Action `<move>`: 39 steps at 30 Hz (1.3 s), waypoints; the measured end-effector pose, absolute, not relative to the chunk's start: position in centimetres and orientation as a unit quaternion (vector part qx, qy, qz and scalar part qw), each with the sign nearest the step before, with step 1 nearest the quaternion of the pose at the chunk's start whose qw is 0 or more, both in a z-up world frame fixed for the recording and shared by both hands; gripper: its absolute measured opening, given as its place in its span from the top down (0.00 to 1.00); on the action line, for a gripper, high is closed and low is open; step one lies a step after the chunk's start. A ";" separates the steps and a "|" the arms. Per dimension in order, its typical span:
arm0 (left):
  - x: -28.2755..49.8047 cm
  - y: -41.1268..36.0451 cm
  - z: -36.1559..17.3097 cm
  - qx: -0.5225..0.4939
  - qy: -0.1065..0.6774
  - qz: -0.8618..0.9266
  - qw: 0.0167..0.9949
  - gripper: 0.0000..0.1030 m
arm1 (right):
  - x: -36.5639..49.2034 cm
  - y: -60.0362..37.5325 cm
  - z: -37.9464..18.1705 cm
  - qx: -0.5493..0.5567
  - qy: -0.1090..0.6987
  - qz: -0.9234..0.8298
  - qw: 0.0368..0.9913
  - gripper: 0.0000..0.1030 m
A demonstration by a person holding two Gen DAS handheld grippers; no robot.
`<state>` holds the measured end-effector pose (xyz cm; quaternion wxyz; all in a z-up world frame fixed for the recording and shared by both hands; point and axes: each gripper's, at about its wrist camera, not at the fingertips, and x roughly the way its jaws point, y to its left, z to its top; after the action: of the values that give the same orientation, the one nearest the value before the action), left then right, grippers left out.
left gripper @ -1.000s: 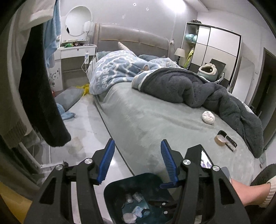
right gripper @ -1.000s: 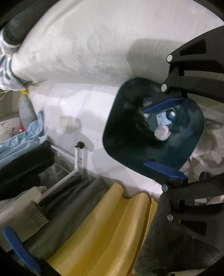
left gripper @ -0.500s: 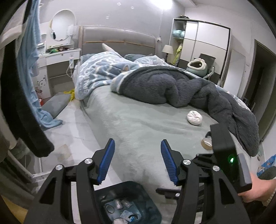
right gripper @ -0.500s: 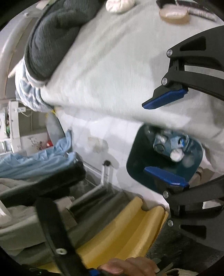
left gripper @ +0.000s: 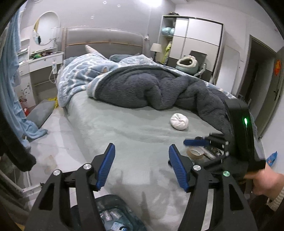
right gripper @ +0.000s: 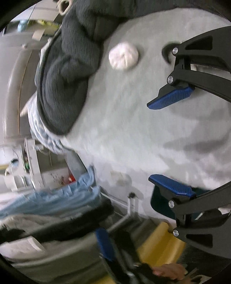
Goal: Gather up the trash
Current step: 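Move both grippers back toward the tape core and black package, then grasp the brown tape core with the left gripper while the right grasps another black clip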
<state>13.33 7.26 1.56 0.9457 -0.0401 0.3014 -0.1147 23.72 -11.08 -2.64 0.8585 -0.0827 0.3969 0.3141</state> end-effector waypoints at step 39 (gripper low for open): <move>21.1 -5.1 -7.0 0.040 0.380 -0.279 0.881 0.27 | 31.2 -21.9 -8.7 0.027 0.492 0.135 0.860 0.50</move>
<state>21.07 -5.11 -6.97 0.8809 0.0396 0.3801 -0.2793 31.17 -21.91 -8.72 0.8597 0.0269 0.4919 0.1347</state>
